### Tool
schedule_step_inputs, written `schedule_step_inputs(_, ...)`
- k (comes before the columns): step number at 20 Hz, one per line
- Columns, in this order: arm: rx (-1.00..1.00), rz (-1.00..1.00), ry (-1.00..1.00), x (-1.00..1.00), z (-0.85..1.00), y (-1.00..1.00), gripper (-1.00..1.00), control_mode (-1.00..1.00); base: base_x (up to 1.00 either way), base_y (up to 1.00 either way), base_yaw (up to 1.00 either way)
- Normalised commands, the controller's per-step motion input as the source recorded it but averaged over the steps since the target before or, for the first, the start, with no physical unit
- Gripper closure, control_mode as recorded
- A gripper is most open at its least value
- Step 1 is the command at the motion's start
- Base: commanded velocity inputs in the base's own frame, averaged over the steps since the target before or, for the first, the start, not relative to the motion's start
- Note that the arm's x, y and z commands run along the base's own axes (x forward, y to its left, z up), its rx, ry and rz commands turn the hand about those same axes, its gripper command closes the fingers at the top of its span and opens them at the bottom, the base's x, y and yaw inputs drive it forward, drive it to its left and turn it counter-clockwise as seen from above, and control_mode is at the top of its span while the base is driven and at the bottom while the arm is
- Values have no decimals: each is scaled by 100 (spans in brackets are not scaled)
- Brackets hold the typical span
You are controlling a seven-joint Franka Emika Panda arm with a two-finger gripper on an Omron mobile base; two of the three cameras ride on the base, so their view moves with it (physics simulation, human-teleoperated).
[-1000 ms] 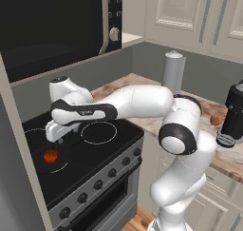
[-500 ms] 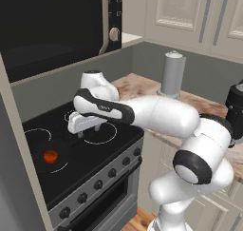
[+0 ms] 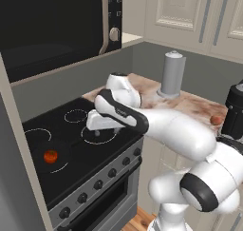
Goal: Place the pan on the front left burner on the stove. Then place the tomato and the onion in the pan and turn on the front left burner.
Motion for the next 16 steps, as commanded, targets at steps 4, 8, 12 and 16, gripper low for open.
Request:
schedule_step_inputs(4, 0, -45, 0, 0, 16, -10, -100, -100, 0, 0, 0)
schedule_step_inputs(8, -3, -49, 0, 0, 12, -5, -100, -100, 0, 0, 0)
schedule_step_inputs(12, -10, -49, 0, 0, 8, -13, -100, -100, 0, 0, 0)
schedule_step_inputs(16, -14, -49, 0, 9, 12, -28, -100, -100, 0, 0, 0)
